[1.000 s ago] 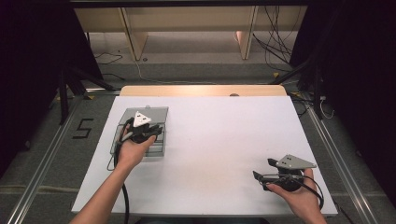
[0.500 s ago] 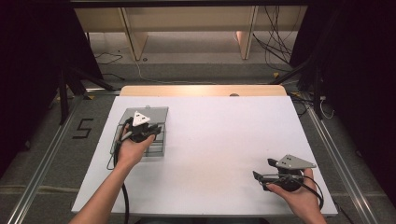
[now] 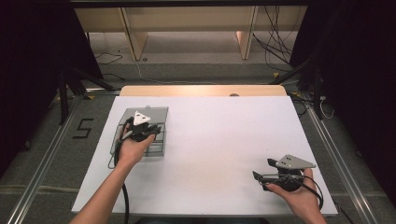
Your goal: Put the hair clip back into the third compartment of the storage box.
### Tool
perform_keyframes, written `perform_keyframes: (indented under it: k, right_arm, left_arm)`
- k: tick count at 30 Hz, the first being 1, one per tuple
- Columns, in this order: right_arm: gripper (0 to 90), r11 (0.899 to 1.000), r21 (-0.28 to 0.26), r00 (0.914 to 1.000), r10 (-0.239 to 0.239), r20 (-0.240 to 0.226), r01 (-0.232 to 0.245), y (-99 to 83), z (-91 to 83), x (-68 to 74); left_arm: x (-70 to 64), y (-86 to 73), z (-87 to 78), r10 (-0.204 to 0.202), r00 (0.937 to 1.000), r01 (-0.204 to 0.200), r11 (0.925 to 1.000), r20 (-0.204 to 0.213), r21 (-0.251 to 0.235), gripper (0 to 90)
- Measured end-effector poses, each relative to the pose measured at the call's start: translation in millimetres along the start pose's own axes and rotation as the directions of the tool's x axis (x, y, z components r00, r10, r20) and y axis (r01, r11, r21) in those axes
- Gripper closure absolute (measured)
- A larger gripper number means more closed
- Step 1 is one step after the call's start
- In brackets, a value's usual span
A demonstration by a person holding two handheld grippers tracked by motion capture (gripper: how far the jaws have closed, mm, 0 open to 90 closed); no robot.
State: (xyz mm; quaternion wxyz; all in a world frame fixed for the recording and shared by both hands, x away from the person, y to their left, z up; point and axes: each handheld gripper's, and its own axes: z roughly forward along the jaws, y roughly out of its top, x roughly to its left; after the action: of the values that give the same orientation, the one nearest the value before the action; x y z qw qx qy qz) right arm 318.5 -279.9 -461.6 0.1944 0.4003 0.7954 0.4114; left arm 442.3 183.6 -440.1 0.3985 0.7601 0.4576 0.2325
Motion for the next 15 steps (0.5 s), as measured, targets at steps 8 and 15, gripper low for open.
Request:
perform_keyframes:
  k: [8,15]
  right_arm:
    - [24.6,1.0,-0.001,1.0,-0.001,0.0,0.001,0.0,-0.1,-0.1]
    - [24.5,1.0,-0.001,1.0,0.0,0.001,0.0,0.0,-0.2,-0.2]
  left_arm:
    - [1.0,-2.8,3.4,0.003,1.0,-0.003,0.9998,-0.008,0.018,78.1]
    - [2.2,-5.6,7.7,0.005,0.9999,-0.004,0.9993,-0.014,0.037,78.1]
